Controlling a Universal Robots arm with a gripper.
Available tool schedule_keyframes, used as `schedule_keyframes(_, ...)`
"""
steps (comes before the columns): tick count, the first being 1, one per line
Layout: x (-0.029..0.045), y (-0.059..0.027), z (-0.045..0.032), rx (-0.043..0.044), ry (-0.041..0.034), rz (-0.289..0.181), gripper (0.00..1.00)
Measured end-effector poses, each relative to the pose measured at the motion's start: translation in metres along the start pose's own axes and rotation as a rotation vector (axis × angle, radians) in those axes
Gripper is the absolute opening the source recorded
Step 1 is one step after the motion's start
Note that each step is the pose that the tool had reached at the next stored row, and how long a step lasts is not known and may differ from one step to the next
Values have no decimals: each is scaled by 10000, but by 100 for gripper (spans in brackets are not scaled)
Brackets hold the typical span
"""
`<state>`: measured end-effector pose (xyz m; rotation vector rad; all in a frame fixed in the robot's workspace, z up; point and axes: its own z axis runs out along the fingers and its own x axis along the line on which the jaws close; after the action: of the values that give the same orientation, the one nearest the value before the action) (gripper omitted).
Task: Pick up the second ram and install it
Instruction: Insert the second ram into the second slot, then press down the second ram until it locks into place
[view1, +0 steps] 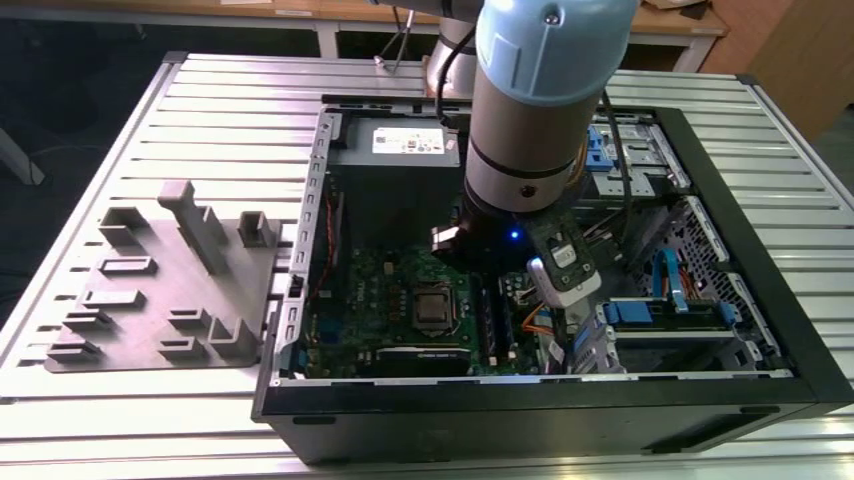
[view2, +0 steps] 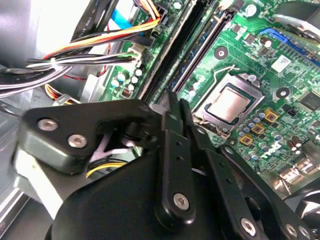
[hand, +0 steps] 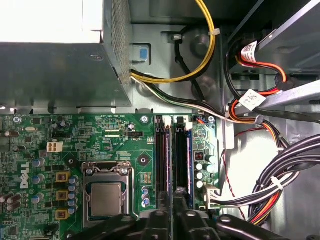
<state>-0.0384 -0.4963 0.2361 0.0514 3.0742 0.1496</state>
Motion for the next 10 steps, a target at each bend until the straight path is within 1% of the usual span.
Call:
schedule_keyframes(1,0,0,0,0,0,0,8)
schedule_keyframes(2,0,0,0,0,0,0,7)
schedule_keyframes(10,0,0,-4,0,0,0,7)
